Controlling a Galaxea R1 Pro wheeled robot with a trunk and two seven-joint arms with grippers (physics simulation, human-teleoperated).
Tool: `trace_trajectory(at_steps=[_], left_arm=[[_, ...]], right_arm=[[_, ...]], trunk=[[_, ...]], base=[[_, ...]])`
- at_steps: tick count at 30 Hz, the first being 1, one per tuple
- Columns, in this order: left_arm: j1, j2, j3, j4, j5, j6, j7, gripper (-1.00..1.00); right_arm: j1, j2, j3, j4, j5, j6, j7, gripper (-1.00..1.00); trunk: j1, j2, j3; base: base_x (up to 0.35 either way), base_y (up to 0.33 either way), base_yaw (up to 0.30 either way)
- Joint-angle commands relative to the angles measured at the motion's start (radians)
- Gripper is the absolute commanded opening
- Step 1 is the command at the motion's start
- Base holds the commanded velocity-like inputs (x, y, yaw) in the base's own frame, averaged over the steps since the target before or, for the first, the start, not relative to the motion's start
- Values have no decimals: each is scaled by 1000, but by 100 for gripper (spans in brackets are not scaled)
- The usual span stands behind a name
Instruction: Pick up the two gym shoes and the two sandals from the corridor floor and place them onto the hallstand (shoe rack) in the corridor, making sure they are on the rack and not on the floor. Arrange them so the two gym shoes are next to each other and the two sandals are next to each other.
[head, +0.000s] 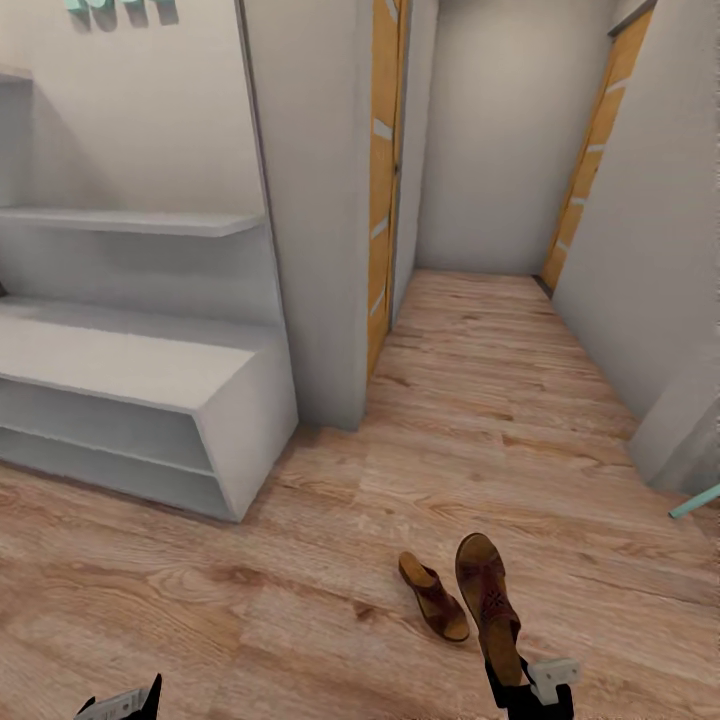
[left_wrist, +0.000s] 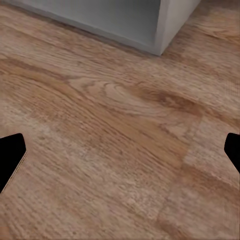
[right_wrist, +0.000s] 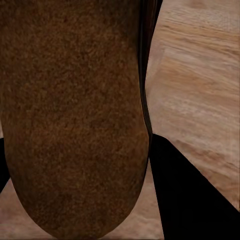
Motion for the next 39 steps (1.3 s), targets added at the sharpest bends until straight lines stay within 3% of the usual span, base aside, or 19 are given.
trace_trajectory(at_steps=[1,21,39], left_arm=[[-1,0,2,2,8,-2,-9,100],[-1,0,3,1,8,-2,-9,100],[-1,0,4,1,8,-2,-8,100]], right_arm=[[-1,0,0,0,-4,-2,5,-100],[-1,0,0,0,-5,-2,5,-100],[-1,0,0,0,-5,-2,5,-100]], trunk=[[0,0,-2],[0,0,-24],[0,0,-42]], base=[[0,307,-197],[0,299,-206],[0,24,-218]])
